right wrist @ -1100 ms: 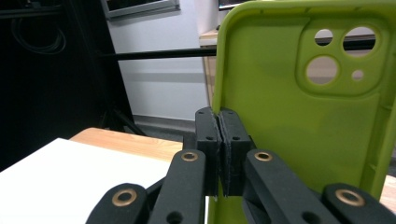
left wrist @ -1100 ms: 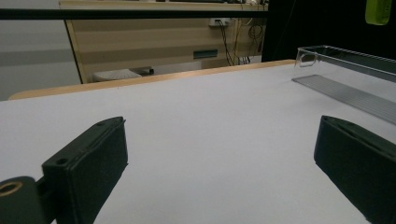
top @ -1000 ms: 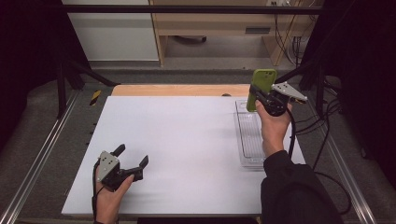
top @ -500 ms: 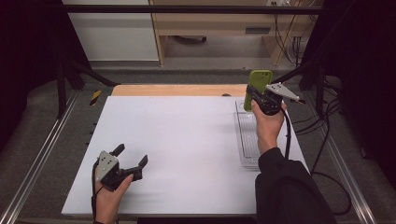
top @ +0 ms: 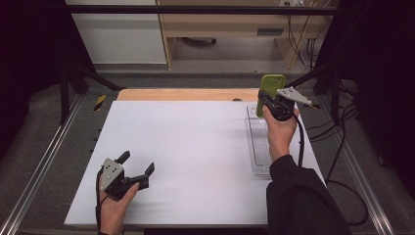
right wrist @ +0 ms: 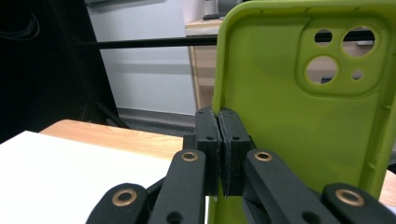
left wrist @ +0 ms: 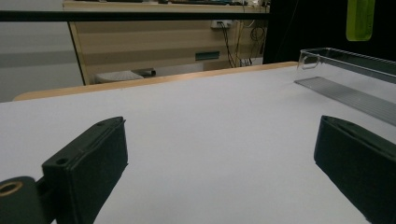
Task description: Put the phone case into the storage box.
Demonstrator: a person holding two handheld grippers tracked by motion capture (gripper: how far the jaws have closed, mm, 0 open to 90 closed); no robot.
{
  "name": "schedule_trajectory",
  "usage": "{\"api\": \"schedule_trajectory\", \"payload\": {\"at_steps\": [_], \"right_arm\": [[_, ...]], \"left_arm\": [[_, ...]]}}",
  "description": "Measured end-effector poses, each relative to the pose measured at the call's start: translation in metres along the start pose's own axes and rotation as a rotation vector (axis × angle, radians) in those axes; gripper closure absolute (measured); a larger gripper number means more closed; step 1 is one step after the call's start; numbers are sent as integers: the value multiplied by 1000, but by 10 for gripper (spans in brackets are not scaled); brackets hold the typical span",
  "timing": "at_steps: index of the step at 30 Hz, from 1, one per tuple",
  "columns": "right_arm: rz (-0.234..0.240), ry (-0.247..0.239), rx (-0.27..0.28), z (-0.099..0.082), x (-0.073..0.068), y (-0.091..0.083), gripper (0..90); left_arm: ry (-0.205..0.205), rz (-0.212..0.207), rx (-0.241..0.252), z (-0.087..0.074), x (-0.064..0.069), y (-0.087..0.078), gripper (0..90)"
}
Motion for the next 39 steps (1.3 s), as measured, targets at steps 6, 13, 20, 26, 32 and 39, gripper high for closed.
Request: {"api": "schedule_trajectory", "payload": {"at_steps": [6,13,20,26,32,39], "right_arm": [[-5,4,-11,-3,3,4,883],[-1,1,-29,-10,5,10,883],[-4,5,-44,-15,6,15,883],[-4,8,-56,-18,8,19,883],[-5,4,-67,-22,9,23,883],[-6,3,-81,-28,8,29,883]], "left_arm": [[-1,-1,1,0,0,0,22],[-4,2,1,-1,0,0,22],[-3,2,3,0,-1,0,22],[-6,2,5,-1,-1,0,22],[-7,4,5,-1,-1,1,22],[-9,3,5,-1,-2,1,22]]}}
Point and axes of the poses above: each handheld gripper's, and its own axes: y roughly forward along the jaws, z roughly out of its top, x roughly to its right, the point moved 2 cm from there along y, roughly forward along the jaws, and after that the axes turned 5 degrees about x, right-handed, at the moved point
